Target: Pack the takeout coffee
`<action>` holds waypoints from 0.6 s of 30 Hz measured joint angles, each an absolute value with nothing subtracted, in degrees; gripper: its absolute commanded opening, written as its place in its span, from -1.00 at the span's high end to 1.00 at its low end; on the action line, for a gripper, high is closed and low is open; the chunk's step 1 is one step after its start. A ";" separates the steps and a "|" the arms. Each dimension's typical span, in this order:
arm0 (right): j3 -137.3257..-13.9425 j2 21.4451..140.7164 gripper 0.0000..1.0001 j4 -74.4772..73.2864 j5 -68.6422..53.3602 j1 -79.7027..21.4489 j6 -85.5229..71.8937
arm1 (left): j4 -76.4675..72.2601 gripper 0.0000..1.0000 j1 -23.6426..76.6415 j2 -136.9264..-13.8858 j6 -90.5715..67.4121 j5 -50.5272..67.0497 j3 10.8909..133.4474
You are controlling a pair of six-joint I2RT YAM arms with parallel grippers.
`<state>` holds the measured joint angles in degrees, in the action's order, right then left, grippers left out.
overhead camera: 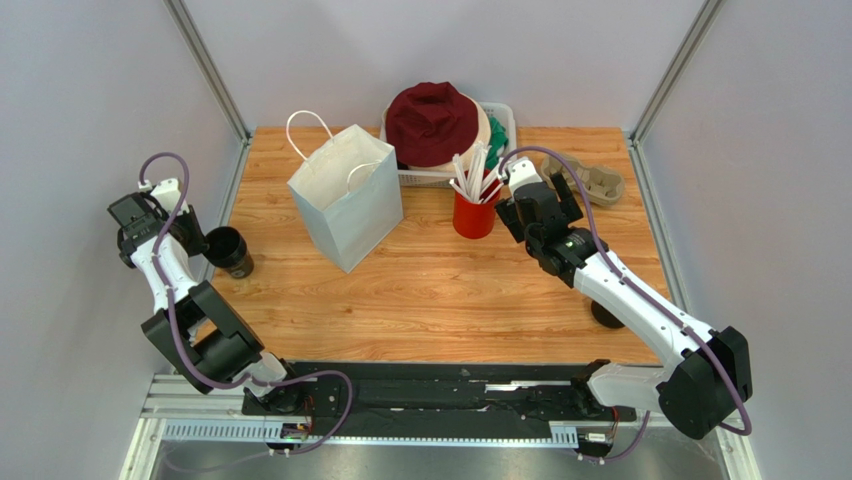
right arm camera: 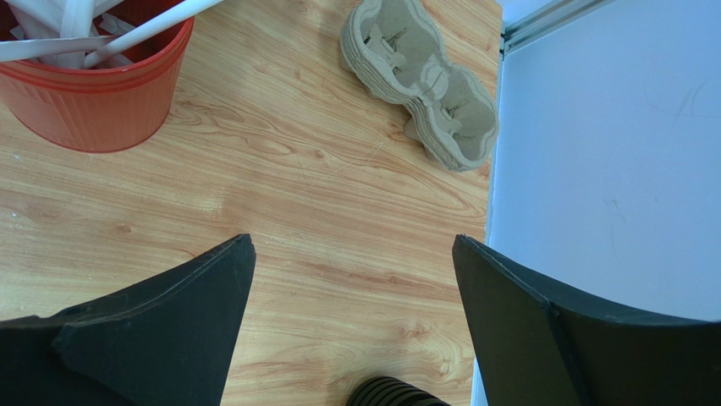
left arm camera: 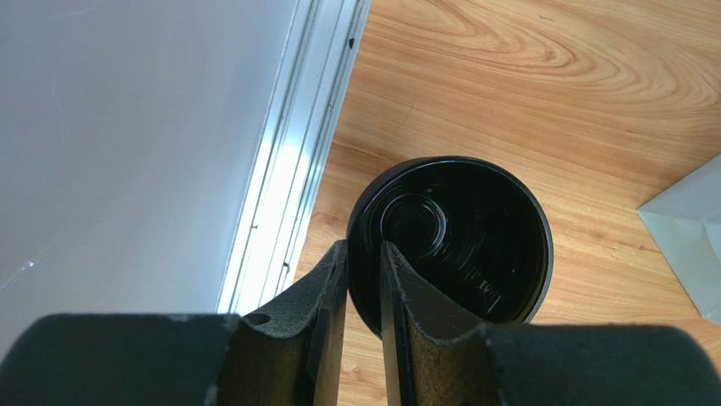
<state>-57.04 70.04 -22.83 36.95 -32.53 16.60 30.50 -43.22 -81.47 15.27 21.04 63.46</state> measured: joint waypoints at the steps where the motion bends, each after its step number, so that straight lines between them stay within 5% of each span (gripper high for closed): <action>1: -57.04 70.04 -0.87 -22.83 36.95 -32.53 16.60 | 30.44 0.40 -43.22 -81.54 15.27 21.06 63.46; 18: -57.04 70.04 -0.87 -22.83 36.93 -32.53 16.67 | 29.26 0.44 -43.27 -81.56 15.29 21.10 62.65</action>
